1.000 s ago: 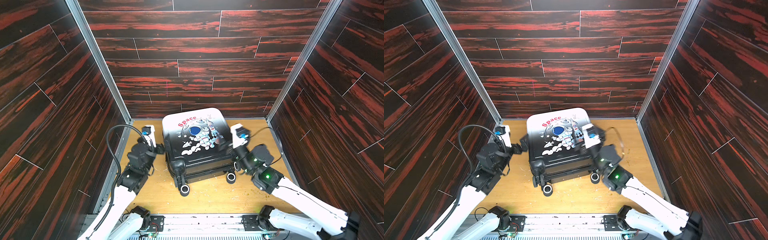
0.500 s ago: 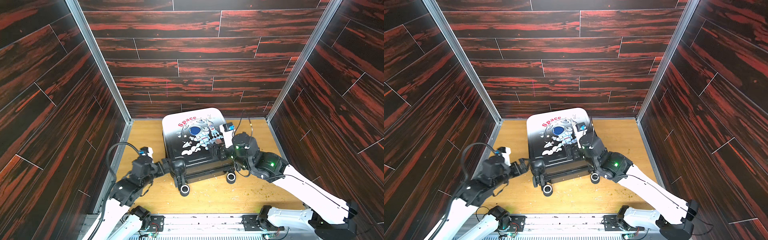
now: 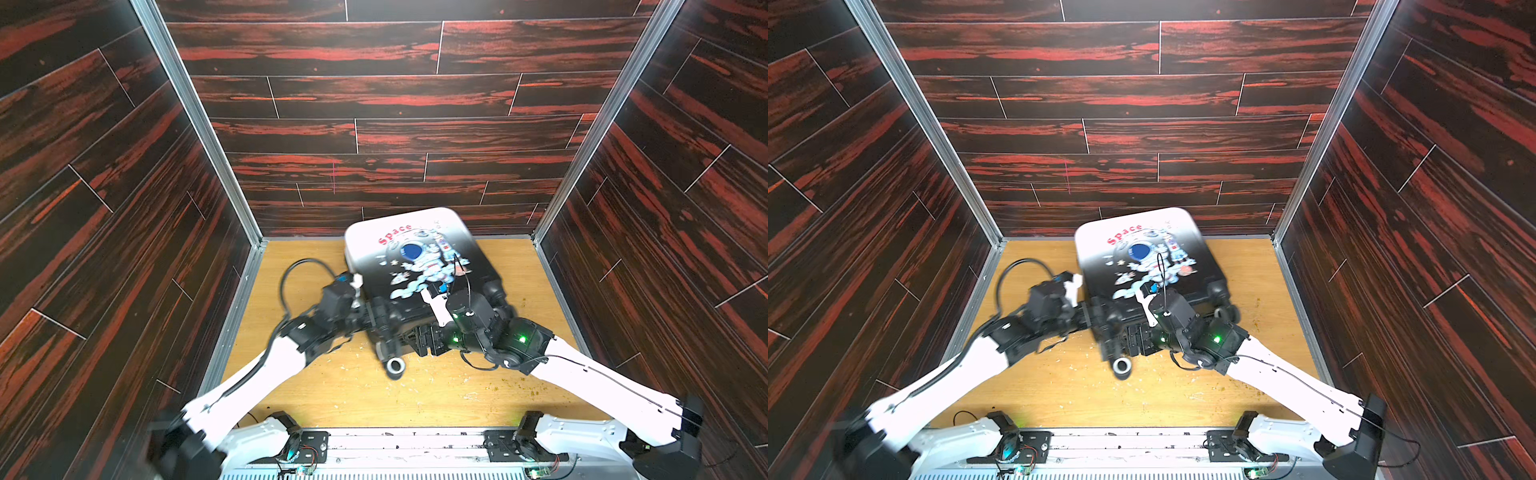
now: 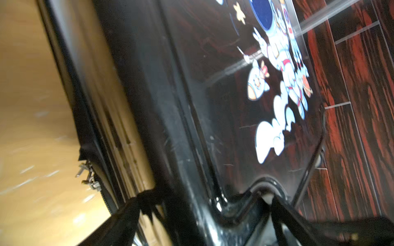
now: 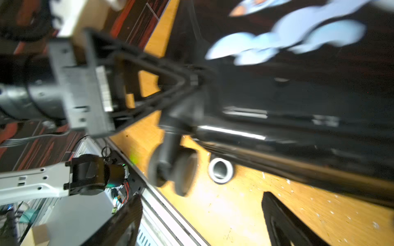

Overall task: Open the suitcase zippers
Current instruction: Move the suitcase to the center of the board, then adjust the suitcase at the center of the board.

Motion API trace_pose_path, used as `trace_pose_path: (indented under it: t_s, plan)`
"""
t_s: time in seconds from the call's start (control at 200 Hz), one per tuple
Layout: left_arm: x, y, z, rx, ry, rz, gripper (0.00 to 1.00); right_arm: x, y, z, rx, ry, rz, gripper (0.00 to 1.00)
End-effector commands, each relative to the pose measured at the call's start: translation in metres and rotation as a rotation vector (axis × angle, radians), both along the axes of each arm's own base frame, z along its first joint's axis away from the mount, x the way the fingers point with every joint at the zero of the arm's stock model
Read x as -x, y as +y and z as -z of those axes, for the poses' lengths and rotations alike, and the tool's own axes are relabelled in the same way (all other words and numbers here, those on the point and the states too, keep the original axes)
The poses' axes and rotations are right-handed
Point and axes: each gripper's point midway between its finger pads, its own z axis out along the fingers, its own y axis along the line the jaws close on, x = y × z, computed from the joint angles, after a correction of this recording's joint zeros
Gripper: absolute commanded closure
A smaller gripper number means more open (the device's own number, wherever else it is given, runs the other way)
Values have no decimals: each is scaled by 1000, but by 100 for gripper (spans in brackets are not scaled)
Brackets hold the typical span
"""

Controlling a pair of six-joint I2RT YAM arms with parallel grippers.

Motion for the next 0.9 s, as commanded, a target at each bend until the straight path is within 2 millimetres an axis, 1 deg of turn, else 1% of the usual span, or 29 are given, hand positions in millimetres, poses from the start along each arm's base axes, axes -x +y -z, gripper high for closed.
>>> trace_pose_path:
  t_s: [0.0, 0.065, 0.1, 0.145, 0.21, 0.256, 0.271, 0.351, 0.381, 0.426, 0.471, 0.531, 0.631, 0.711, 0.837, 0.897]
  plan:
    - [13, -44, 8, -106, -67, 204, 9, -13, -31, -17, 22, -70, 140, 9]
    - [10, -35, 1, -141, -146, 176, 11, -15, -46, -27, 13, -121, 181, 9]
    - [9, -24, 1, -162, -195, 147, 12, -15, -54, -33, 7, -140, 197, 9]
    - [10, -9, 0, -183, -272, 114, 13, -11, -58, -41, -9, -167, 185, 9]
    - [12, 7, 7, -218, -379, 90, 18, -6, -65, -52, -47, -201, 174, 10]
    - [14, 13, 13, -225, -469, 94, 24, -3, -70, -56, -67, -232, 173, 10]
    - [13, 13, 11, -219, -511, 91, 26, -3, -71, -58, -78, -243, 170, 10]
    - [13, 23, 20, -211, -669, 51, 26, 0, -71, -60, -106, -302, 133, 13]
    - [13, 21, 21, -213, -739, 64, 27, 0, -69, -60, -105, -327, 116, 15]
    - [13, 18, 30, -260, -808, 106, 30, 1, -65, -58, -111, -368, 74, 17]
    - [7, 15, 40, -314, -804, 125, 32, 6, -58, -57, -133, -416, 9, 18]
    - [3, 3, 49, -353, -812, 184, 37, 11, -53, -58, -167, -473, -49, 18]
    - [-5, -5, 59, -371, -844, 198, 38, 22, -48, -67, -226, -544, -123, 18]
    - [-11, -11, 72, -427, -861, 236, 38, 27, -49, -72, -241, -580, -150, 18]
    - [-23, -17, 74, -412, -913, 198, 39, 33, -52, -71, -211, -607, -192, 19]
    - [-28, -19, 75, -398, -922, 183, 40, 37, -53, -70, -202, -605, -217, 20]
